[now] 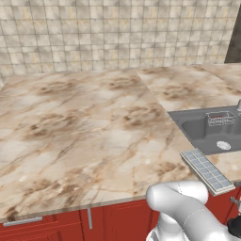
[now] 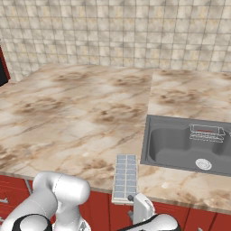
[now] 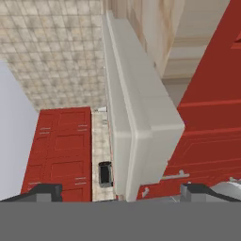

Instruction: The ice cube tray has been filled with water. Take the tray and place it in the freezer to make ice. Close the freezer door after placing the tray.

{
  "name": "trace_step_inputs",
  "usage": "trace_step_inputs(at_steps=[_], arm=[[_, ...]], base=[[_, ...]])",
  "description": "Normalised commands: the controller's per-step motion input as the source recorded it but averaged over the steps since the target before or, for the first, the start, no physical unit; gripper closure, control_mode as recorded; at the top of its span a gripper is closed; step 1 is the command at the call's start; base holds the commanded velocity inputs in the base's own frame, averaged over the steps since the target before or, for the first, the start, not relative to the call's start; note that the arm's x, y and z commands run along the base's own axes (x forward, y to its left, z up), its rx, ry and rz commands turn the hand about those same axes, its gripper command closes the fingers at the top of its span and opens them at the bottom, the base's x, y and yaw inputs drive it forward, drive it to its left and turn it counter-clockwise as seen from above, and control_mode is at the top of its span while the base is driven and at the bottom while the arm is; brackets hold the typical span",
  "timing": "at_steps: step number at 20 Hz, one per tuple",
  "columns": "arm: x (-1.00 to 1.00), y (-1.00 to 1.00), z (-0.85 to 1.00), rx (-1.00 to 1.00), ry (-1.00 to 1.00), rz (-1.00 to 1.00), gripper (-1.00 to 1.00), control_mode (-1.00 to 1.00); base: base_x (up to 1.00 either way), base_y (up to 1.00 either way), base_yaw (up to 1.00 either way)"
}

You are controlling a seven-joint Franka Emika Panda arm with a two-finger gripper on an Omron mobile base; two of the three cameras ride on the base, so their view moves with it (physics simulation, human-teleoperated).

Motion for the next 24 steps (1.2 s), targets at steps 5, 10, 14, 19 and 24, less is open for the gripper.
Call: trace_step_inputs(at_steps=[5, 10, 14, 19, 24], arm=[[0.14, 0.01, -0.05, 0.00, -0.07, -0.01, -1.00, -1.00], [0.10, 0.00, -0.14, 0.00, -0.08, -0.10, -1.00, -1.00], [0.09, 0.00, -0.03, 0.00, -0.05, -0.11, -1.00, -1.00], [0.02, 0.01, 0.00, 0.00, -0.02, -0.13, -1.00, -1.00], [0.00, 0.15, 0.00, -0.01, -0.01, -0.14, -1.00, -1.00]], base=[[0.00, 0.00, 0.00], [0.00, 0.00, 0.00], [0.00, 0.00, 0.00], [0.00, 0.00, 0.00], [0.00, 0.00, 0.00]])
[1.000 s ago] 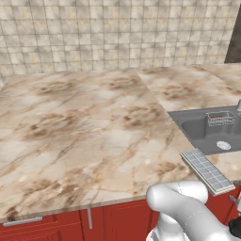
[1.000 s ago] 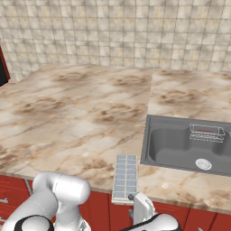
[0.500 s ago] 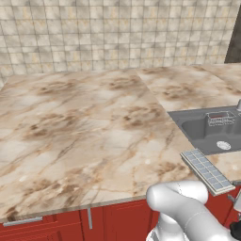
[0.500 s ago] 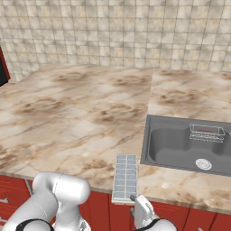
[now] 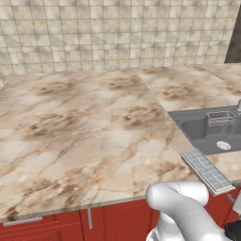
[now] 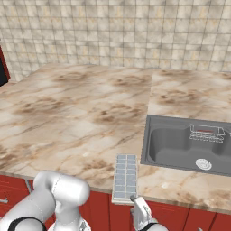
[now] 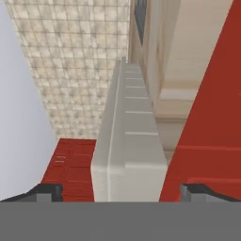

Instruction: The ice cube tray has been filled with water. Take the tray and place it in the freezer to make ice. Close the freezer door after placing the tray.

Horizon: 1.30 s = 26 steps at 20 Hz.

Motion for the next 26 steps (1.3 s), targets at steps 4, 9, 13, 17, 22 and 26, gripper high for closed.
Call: trace_step_inputs(at_steps=[4, 9, 13, 17, 22, 26], arm=[[0.00, 0.22, 0.00, -0.04, 0.00, -0.15, -1.00, -1.00], [0.03, 0.11, 0.00, -0.02, 0.00, -0.13, -1.00, -1.00], [0.08, 0.00, 0.00, 0.00, 0.00, -0.11, -1.00, -1.00], [0.10, 0.00, 0.00, 0.00, 0.00, -0.09, -1.00, -1.00], [0.10, 0.00, 0.00, 0.00, 0.00, -0.08, -1.00, -1.00], [0.03, 0.00, 0.00, 0.00, 0.00, -0.07, -1.00, -1.00]], base=[[0.00, 0.00, 0.00], [0.00, 0.00, 0.00], [0.00, 0.00, 0.00], [0.00, 0.00, 0.00], [0.00, 0.00, 0.00], [0.00, 0.00, 0.00]])
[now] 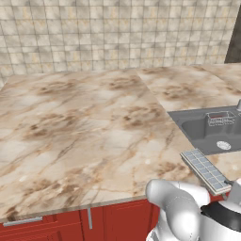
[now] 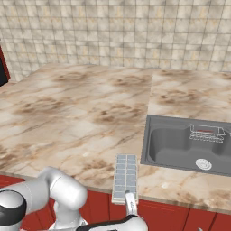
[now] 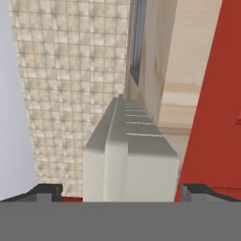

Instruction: The ice cube tray has been filled with water. Take the tray and place it in the freezer to make ice. Close the freezer door after placing the tray.

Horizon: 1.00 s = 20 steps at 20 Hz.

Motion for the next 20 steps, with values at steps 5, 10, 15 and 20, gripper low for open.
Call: trace_step_inputs(at_steps=[5, 10, 15, 20], arm=[[0.00, 0.00, 0.00, 0.00, 0.00, -0.04, 1.00, -1.00], [-0.01, 0.00, 0.01, 0.00, 0.00, 0.00, 1.00, -1.00], [-0.22, 0.00, 0.41, 0.00, -0.05, 0.00, 1.00, -1.00], [-0.04, 0.13, 0.76, -0.03, -0.12, 0.01, 1.00, -1.00]], base=[[0.00, 0.00, 0.00], [0.00, 0.00, 0.00], [0.00, 0.00, 0.00], [0.00, 0.00, 0.00]])
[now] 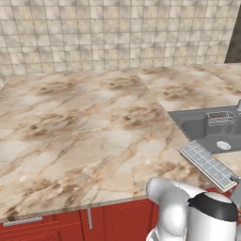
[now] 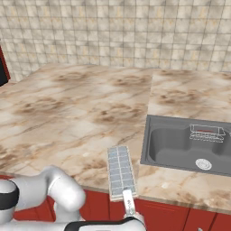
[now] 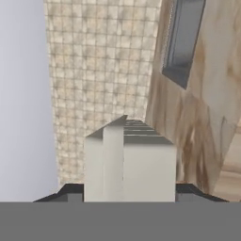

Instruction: The ice cube tray has been filled with water. Take the tray and place it in the freezer to make ice. Close the freezer door after placing the tray.

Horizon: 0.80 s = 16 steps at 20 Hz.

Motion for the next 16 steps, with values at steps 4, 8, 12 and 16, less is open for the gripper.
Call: trace_step_inputs(at_steps=[4, 8, 12, 16], arm=[[0.00, 0.22, 0.97, 0.00, -0.02, 0.02, 1.00, -1.00], [0.00, 0.15, 1.00, 0.00, 0.00, 0.08, 1.00, -1.00], [0.13, 0.22, 0.85, 0.00, 0.00, 0.12, 1.00, -1.00], [0.20, 0.14, 0.79, 0.00, 0.00, 0.18, 1.00, -1.00]], base=[[0.00, 0.00, 0.00], [0.00, 0.00, 0.00], [0.00, 0.00, 0.00], [0.00, 0.00, 0.00]])
